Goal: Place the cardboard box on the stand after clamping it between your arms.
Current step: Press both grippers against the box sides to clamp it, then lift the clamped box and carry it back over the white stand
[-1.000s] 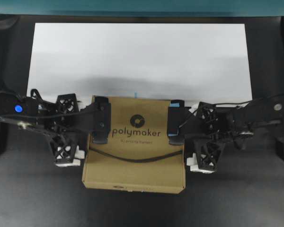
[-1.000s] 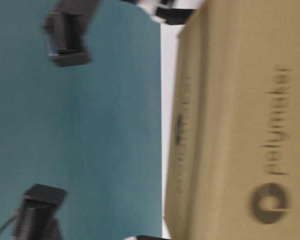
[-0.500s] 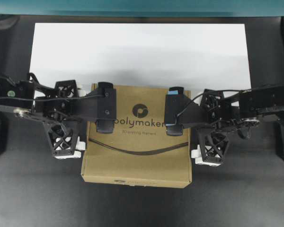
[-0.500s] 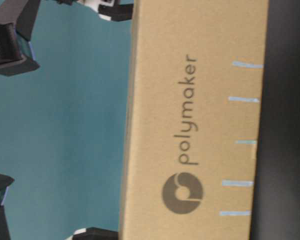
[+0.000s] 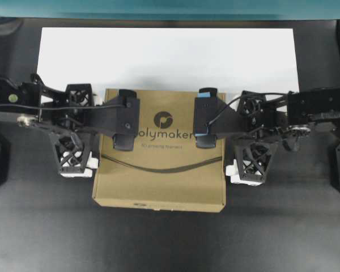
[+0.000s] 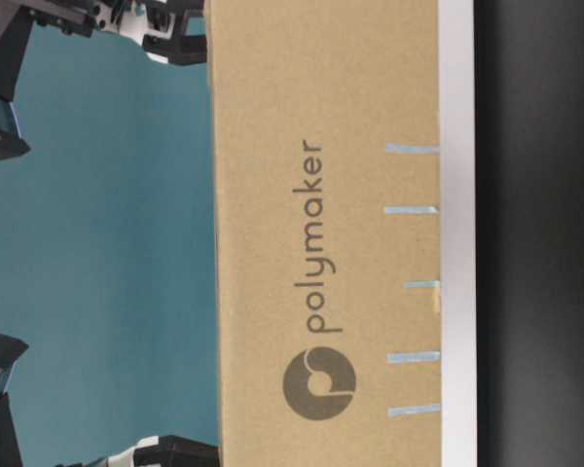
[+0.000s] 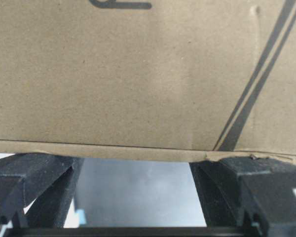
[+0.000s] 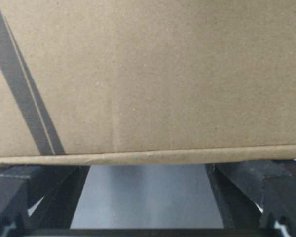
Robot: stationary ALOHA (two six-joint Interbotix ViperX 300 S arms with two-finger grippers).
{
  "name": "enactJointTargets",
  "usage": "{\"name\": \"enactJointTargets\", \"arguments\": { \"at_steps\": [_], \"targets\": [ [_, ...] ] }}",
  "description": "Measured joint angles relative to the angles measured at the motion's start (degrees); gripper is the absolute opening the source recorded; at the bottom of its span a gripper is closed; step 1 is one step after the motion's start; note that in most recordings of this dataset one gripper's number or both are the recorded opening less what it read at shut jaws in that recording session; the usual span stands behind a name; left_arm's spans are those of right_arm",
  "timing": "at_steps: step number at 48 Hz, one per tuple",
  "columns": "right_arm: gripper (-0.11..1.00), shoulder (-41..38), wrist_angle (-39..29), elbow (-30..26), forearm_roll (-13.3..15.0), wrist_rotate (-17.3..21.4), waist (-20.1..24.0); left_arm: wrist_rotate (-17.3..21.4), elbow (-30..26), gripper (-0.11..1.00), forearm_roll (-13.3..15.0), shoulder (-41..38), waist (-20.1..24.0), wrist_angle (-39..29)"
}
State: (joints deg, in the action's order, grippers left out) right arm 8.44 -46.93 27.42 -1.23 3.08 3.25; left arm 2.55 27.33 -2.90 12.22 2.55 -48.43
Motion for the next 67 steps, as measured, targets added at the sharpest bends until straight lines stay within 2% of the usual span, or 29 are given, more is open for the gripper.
{"name": "enactJointTargets", "arguments": {
  "at_steps": [12,29,45,50,59,67],
  "targets": [
    [0.80,0.00,-0.09,0.00,0.35,-2.02,-2.72,1.14,-1.32,0.77,-0.18,-0.26,2.46,-0.18],
    [0.80,-1.76,-0.09,-1.05,0.79,-11.25,-11.25,1.67,-1.23,0.77,-0.53,-0.88,10.37,3.69],
    [0.80,-5.45,0.18,-1.14,0.88,-16.52,-16.88,1.76,-1.23,0.77,-0.79,-4.66,15.03,8.44],
    [0.80,-7.03,0.79,-1.58,0.88,-19.07,-18.54,4.66,-1.23,0.77,-0.79,-6.33,16.35,10.81],
    [0.80,-9.40,1.23,-3.52,0.88,-22.50,-20.92,12.74,-1.32,0.77,-0.88,-8.00,18.63,12.22],
    [0.80,-11.07,1.49,-5.45,0.88,-24.52,-22.59,15.47,-1.32,0.77,-0.88,-8.35,21.27,12.92]
  ]
}}
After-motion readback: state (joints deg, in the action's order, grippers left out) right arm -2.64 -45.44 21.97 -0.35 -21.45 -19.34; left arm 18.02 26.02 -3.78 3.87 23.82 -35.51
